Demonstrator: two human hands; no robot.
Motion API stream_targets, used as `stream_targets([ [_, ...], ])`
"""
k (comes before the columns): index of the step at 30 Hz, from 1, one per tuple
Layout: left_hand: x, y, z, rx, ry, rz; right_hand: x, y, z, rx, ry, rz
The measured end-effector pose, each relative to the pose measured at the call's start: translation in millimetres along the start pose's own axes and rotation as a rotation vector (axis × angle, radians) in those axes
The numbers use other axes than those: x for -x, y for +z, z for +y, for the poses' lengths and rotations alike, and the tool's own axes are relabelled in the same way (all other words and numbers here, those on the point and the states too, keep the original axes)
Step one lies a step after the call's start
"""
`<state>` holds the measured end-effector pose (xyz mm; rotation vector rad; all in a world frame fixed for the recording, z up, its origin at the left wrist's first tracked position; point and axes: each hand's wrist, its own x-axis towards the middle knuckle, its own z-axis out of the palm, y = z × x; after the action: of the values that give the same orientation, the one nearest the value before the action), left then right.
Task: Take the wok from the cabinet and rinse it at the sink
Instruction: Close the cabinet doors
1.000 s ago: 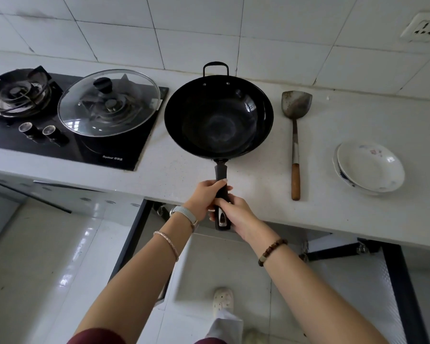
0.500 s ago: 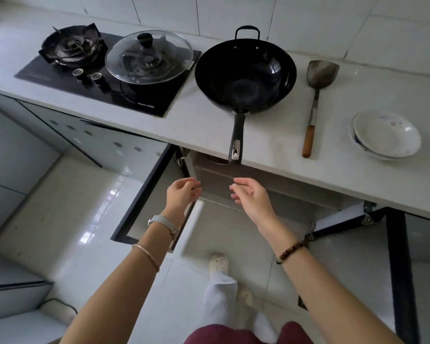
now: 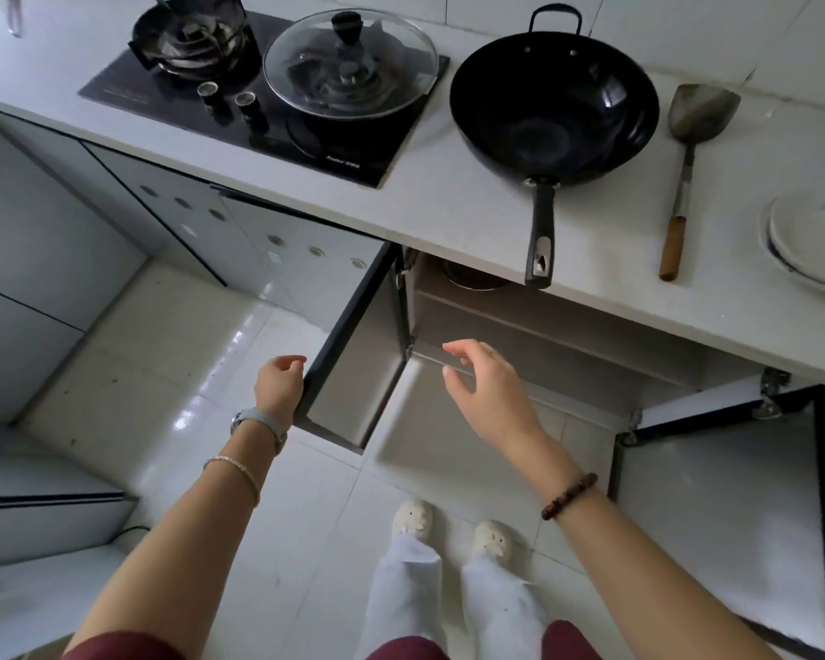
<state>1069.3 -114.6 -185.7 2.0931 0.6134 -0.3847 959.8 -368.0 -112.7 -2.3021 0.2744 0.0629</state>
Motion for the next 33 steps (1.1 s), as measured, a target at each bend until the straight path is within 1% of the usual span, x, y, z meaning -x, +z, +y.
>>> stream_targets([
  [2, -12, -4, -11, -0.009, -0.011, -0.062, -3, 12, -11, 0.058, -0.015, 0.021],
  [7, -24, -2, -16, 0.090, -0.068, -0.170, -5, 32, -32, 0.164, -0.067, 0.084],
  [10, -27, -2, -12, 0.099, -0.086, -0.210, -3, 37, -37, 0.154, -0.065, 0.107],
  [13, -32, -3, -10, 0.115, -0.160, -0.238, 1, 37, -38, 0.155, -0.052, 0.158],
  [16, -30, 0, -7, 0.147, -0.230, -0.341, 7, 34, -36, 0.117, -0.008, 0.230],
  [20, -20, 9, -5, 0.185, -0.252, -0.492, 15, 23, -23, 0.104, 0.046, 0.307],
  [26, 5, 54, 1, 0.221, -0.327, -0.599, 23, -6, 8, 0.112, 0.126, 0.430],
  [30, 26, 98, 8, 0.387, -0.444, -0.665, 33, -30, 34, 0.131, 0.188, 0.473],
  [33, 43, 130, 21, 0.455, -0.462, -0.728, 40, -46, 52, 0.120, 0.212, 0.509],
])
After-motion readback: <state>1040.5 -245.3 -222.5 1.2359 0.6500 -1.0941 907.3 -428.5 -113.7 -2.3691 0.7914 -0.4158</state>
